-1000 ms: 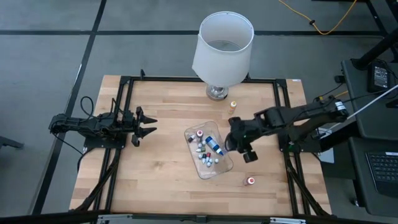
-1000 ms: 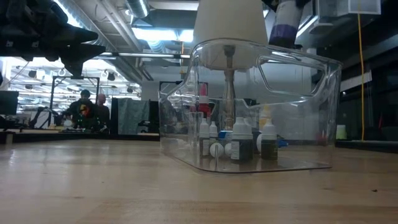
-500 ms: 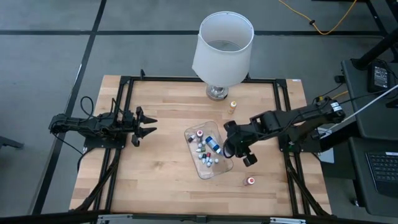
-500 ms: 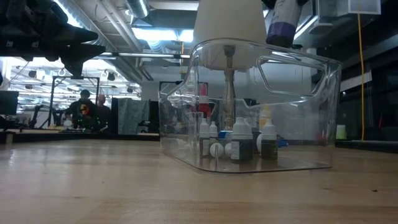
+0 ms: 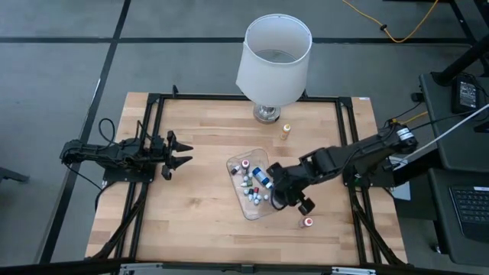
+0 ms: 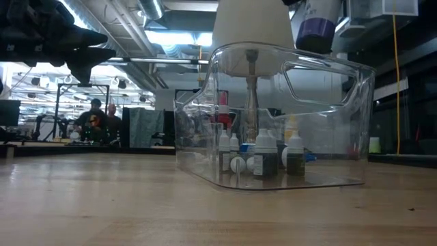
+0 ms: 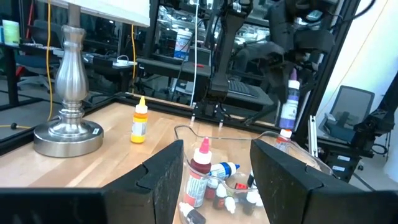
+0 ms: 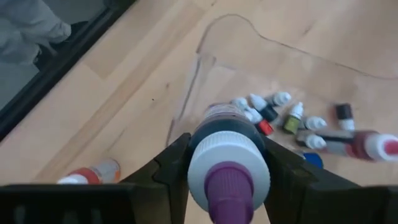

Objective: Pick & Place food coloring
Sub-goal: Put the big purple food coloring bottle into the transparent bin

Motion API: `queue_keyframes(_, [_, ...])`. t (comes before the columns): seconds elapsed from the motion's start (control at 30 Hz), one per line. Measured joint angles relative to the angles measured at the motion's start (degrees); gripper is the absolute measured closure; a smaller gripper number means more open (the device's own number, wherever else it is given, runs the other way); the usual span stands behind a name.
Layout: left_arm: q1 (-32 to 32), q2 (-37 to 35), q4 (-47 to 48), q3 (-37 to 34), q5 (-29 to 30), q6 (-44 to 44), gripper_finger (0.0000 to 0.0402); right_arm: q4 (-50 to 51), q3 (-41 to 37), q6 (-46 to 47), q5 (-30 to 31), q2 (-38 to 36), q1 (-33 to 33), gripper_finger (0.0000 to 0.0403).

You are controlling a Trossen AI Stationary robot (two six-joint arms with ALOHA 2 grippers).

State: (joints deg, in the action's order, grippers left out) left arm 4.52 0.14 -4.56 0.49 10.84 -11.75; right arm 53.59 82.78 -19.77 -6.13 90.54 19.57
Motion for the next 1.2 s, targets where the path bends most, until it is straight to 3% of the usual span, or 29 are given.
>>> queue_keyframes(1.2, [0.01, 0.0, 0.09, 0.0, -0.01, 0.0, 0.0219, -1.19, -0.09, -4.71, 1.72, 16.49, 1.12, 0.0249])
